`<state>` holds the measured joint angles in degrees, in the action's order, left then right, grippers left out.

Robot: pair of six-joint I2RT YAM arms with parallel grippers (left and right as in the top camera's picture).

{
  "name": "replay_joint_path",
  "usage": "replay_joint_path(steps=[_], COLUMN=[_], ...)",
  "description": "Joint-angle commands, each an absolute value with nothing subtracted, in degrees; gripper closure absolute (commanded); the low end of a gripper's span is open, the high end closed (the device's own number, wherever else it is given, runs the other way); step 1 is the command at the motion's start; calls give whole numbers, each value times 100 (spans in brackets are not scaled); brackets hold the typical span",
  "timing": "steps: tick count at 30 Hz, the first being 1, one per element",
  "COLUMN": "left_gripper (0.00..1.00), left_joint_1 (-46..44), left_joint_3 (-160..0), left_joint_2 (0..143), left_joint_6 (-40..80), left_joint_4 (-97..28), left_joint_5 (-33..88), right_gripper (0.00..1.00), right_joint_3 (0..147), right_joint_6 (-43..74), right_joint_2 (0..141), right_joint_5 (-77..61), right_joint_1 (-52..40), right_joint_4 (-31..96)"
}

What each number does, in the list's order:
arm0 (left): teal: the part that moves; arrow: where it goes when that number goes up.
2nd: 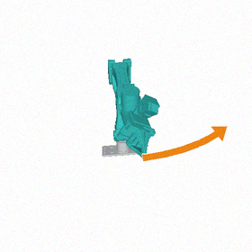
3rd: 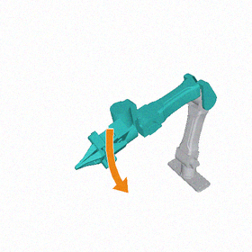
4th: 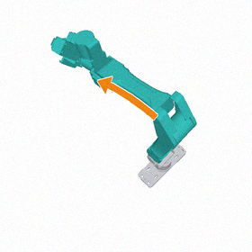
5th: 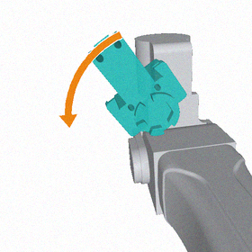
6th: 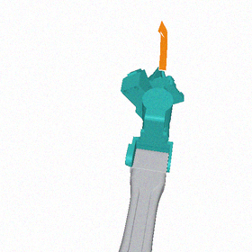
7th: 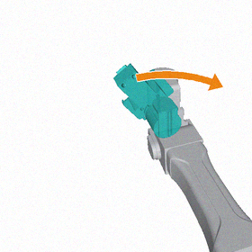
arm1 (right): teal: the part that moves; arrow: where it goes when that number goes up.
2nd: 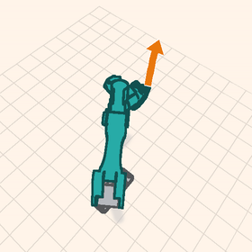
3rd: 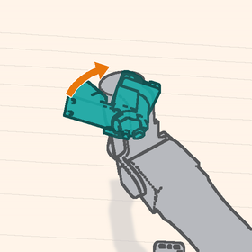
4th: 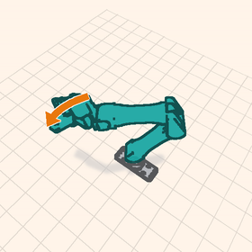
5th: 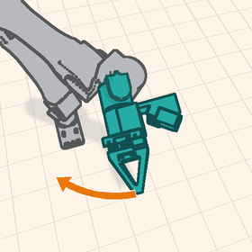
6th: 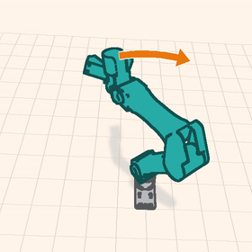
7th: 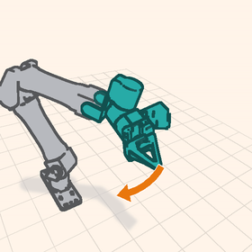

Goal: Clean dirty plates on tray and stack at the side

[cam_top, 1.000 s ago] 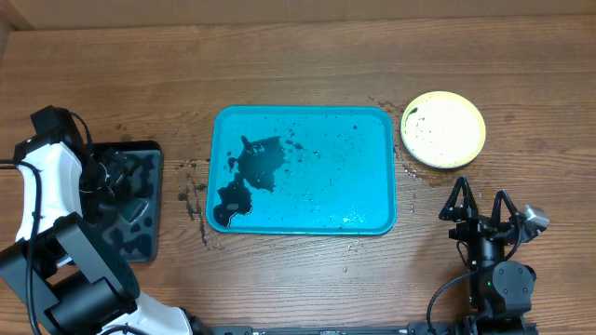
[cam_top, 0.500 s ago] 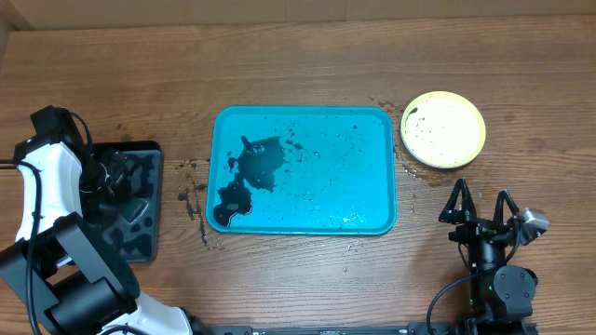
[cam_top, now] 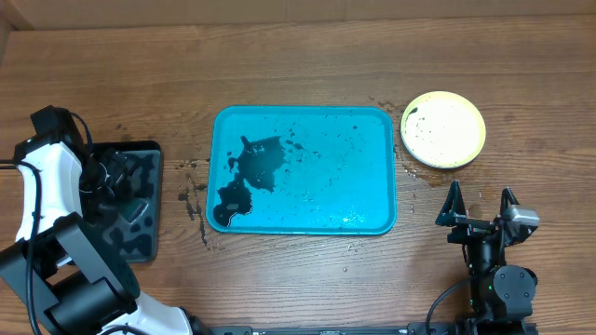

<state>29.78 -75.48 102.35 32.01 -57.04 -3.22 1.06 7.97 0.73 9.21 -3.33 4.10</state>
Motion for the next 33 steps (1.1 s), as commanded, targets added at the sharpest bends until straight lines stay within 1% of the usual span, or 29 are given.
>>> replay_joint_path(steps=[1,27,33], left_gripper=[0,0,0], left_joint_1=[2998,2998,2998], left_joint_3=[-7658,-7658,-7658], left_joint_2=[10186,10186,10189], left_joint_6=[3218,3216,3218], left_joint_4=[-5693,-5693,-6097], left_joint_5=[-333,-333,-226], right_gripper=[0,0,0], right_joint_3=[45,45,45], right_joint_6=[593,593,593], right_joint_2=[16,16,16], right_joint_5=[891,891,891], right_joint_1=[-281,-281,-281], right_joint_4=[390,390,390])
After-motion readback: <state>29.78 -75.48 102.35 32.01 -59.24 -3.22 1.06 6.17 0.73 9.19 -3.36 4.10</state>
